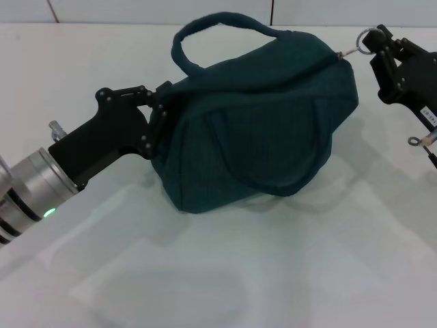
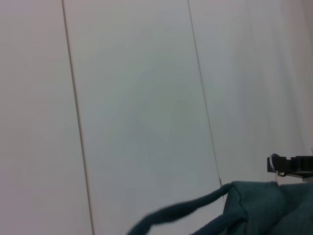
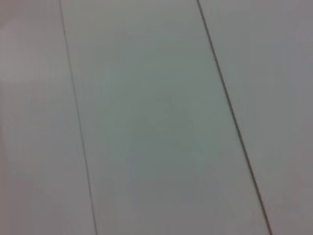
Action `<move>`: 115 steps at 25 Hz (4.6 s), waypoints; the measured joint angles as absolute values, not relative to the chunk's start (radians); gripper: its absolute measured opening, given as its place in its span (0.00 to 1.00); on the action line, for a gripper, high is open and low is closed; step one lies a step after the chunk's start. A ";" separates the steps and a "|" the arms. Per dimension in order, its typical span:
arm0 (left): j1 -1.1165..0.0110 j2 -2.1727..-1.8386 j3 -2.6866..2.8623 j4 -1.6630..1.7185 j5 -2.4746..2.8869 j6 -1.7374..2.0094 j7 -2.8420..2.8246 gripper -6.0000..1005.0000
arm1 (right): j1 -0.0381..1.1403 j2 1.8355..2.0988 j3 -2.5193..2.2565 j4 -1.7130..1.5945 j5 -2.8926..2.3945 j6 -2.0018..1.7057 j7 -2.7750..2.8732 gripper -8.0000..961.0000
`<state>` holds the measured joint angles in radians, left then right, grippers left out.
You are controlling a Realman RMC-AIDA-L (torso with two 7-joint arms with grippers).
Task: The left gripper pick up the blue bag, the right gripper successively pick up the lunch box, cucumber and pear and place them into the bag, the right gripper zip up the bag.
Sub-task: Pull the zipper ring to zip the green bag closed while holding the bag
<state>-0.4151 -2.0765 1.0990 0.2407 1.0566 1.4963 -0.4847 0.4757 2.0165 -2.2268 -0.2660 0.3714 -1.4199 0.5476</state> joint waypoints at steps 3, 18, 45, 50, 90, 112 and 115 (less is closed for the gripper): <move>-0.416 -2.079 1.099 0.241 1.060 1.496 -0.473 0.05 | 0.471 2.014 -2.224 -0.251 0.355 -1.442 0.548 0.15; -0.446 -2.080 1.109 0.241 1.072 1.492 -0.469 0.05 | 0.455 1.980 -2.229 -0.148 0.260 -1.474 0.724 0.47; -0.483 -2.085 1.108 0.241 1.082 1.479 -0.469 0.05 | 0.552 1.797 -2.225 -0.054 -0.041 -1.626 1.082 0.59; -0.483 -2.087 1.107 0.241 1.081 1.478 -0.472 0.05 | 0.542 1.809 -2.225 -0.007 -0.038 -1.687 1.002 0.69; -0.475 -2.087 1.112 0.235 1.081 1.496 -0.472 0.05 | 0.546 1.979 -2.065 -0.144 -0.035 -1.340 0.603 0.36; -0.481 -2.078 1.106 0.241 1.081 1.496 -0.546 0.06 | 0.427 2.010 -1.920 -0.159 -0.032 -1.374 0.563 0.02; -0.486 -2.071 1.109 0.243 1.083 1.497 -0.573 0.06 | 0.415 2.010 -1.919 -0.156 -0.032 -1.370 0.565 0.03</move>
<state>-0.4863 -2.0710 1.1090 0.2429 1.0830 1.4968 -0.5730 0.4148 2.0098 -1.9193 -0.1560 -0.0322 -1.3699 0.5652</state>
